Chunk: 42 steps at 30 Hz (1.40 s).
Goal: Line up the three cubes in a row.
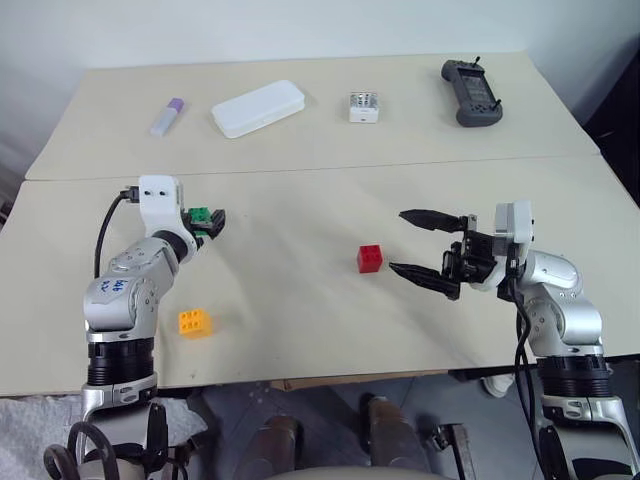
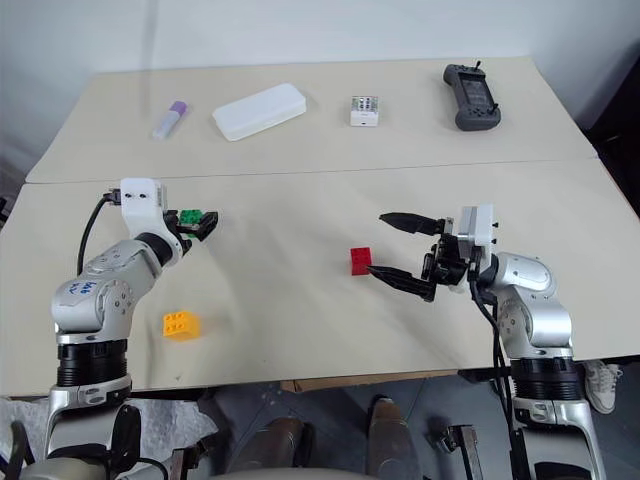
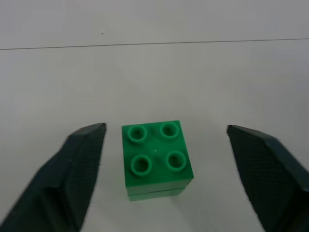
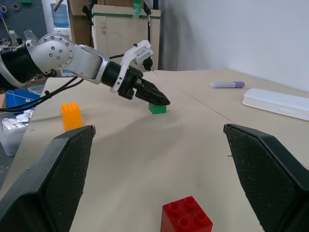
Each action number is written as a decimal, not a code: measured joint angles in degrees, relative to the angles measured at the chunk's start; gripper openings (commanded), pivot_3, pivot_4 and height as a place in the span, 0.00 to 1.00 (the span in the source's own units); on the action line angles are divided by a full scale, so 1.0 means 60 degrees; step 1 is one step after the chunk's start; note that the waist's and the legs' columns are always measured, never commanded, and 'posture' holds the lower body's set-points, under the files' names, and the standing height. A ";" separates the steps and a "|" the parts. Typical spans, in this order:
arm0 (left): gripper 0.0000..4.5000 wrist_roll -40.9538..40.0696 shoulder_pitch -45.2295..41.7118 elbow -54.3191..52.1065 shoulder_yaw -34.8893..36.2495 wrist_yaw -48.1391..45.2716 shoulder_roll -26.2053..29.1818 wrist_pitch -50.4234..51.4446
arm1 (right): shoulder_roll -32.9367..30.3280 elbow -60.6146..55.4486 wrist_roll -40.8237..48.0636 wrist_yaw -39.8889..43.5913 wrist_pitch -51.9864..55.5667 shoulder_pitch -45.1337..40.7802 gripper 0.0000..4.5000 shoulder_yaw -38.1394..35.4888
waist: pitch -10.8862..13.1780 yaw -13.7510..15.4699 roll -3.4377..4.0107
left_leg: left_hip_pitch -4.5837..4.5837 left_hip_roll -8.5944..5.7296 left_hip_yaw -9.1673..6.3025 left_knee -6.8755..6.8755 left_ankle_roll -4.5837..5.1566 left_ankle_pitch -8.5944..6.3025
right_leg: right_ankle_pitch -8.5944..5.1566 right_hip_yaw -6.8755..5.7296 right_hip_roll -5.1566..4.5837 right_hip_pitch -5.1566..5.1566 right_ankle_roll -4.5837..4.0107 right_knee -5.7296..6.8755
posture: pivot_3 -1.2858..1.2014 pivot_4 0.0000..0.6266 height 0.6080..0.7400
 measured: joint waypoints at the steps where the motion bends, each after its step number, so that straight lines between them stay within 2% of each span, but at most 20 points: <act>1: 0.65 0.0012 0.0003 0.0117 -0.0006 -0.0099 0.0024 0.0000 | 0.0000 -0.0001 0.0000 -0.0016 -0.0001 0.0038 1.00 -0.0001 | 0.0000 0.0003 0.0000 | 0.0000 -0.0001 0.0000 0.0002 0.0000 0.0000 | 0.0000 0.0000 0.0000 0.0000 0.0000 0.0001 | 0.52 0.24 1.00; 5: 0.36 0.0028 0.0063 0.0295 -0.0065 -0.0683 0.0327 0.0108 | -0.0002 -0.0030 0.0001 -0.0035 -0.0003 0.0176 1.00 -0.0022 | 0.0000 0.0009 0.0000 | 0.0000 -0.0002 0.0000 0.0004 0.0000 0.0000 | 0.0000 0.0000 -0.0001 0.0000 0.0000 0.0003 | 0.52 0.24 1.00; 6: 0.33 -0.0033 0.0060 0.0355 -0.0060 -0.0949 0.0493 0.0162 | -0.0005 -0.0079 0.0002 -0.0038 -0.0003 0.0225 1.00 -0.0029 | 0.0000 0.0008 0.0000 | 0.0000 -0.0002 0.0000 0.0004 0.0000 0.0000 | 0.0000 0.0000 -0.0002 0.0000 0.0000 0.0003 | 0.52 0.24 1.00; 8: 0.33 -0.0168 0.0032 0.0523 0.0009 -0.1534 0.0733 0.0191 | -0.0034 -0.0166 0.0003 -0.0039 -0.0002 0.0323 1.00 -0.0077 | 0.0000 0.0009 0.0000 | 0.0000 -0.0003 0.0000 0.0004 0.0000 0.0000 | 0.0000 0.0000 -0.0002 0.0001 0.0000 0.0004 | 0.52 0.24 1.00; 10: 0.33 -0.0436 0.0043 0.0782 -0.0241 -0.3166 0.1447 -0.0194 | -0.0164 -0.0263 0.0007 -0.0048 0.0003 0.0484 1.00 -0.0222 | 0.0002 0.0006 -0.0003 | -0.0006 -0.0001 -0.0001 0.0004 0.0000 0.0000 | 0.0000 -0.0002 -0.0001 -0.0002 0.0000 0.0000 | 0.52 0.24 1.00; 14: 0.33 -0.0630 -0.0260 0.0975 -0.0908 -0.7001 0.3019 -0.1985 | -0.0554 -0.0427 0.0103 -0.0145 0.0035 0.0783 1.00 -0.0733 | 0.0002 0.0024 -0.0001 | -0.0006 -0.0005 -0.0002 -0.0001 0.0000 -0.0001 | 0.0000 -0.0002 -0.0008 0.0003 -0.0001 -0.0008 | 0.52 0.24 1.00; 17: 0.33 -0.0713 -0.1224 0.1352 -0.1791 -0.9918 0.3212 -0.3660 | -0.0820 -0.0739 0.0240 -0.0153 0.0101 0.1169 1.00 -0.1033 | 0.0001 0.0209 0.0000 | -0.0008 -0.0011 -0.0007 0.0005 0.0001 0.0000 | 0.0000 -0.0013 -0.0016 0.0013 0.0000 -0.0018 | 0.52 0.24 1.00; 20: 0.33 -0.0304 -0.2067 0.2080 -0.2829 -1.1864 0.3104 -0.5225 | -0.1137 -0.0996 0.0375 -0.0139 0.0287 0.1675 1.00 -0.1336 | 0.0001 0.0244 0.0001 | -0.0008 -0.0009 -0.0005 0.0003 0.0001 -0.0001 | 0.0000 -0.0013 -0.0011 0.0013 0.0000 -0.0022 | 0.52 0.24 1.00; 24: 0.33 0.0954 -0.3032 0.3891 -0.4005 -1.2512 0.2151 -0.6796 | -0.1279 -0.1366 0.0482 -0.0267 0.0401 0.2555 1.00 -0.1829 | 0.0002 0.0267 -0.0002 | -0.0009 -0.0007 0.0001 0.0004 0.0002 -0.0001 | 0.0001 -0.0012 -0.0002 0.0013 0.0002 -0.0022 | 0.52 0.24 1.00; 29: 0.33 0.2199 -0.3685 0.5477 -0.4966 -1.2345 0.1022 -0.7727 | -0.1275 -0.2331 0.0667 -0.0635 0.0581 0.3552 1.00 -0.2055 | 0.0009 0.0206 -0.0012 | -0.0012 -0.0006 0.0012 0.0001 0.0005 -0.0002 | 0.0004 -0.0001 0.0010 0.0003 0.0007 -0.0023 | 0.52 0.24 1.00; 42: 0.33 0.3148 -0.4234 0.6550 -0.5244 -1.1917 0.0102 -0.7820 | -0.1206 -0.3107 0.0863 -0.1226 0.0840 0.4035 1.00 -0.1992 | 0.0012 0.0326 -0.0019 | -0.0011 -0.0012 0.0008 0.0020 0.0011 0.0002 | 0.0009 0.0006 -0.0001 0.0013 0.0016 -0.0010 | 0.52 0.24 1.00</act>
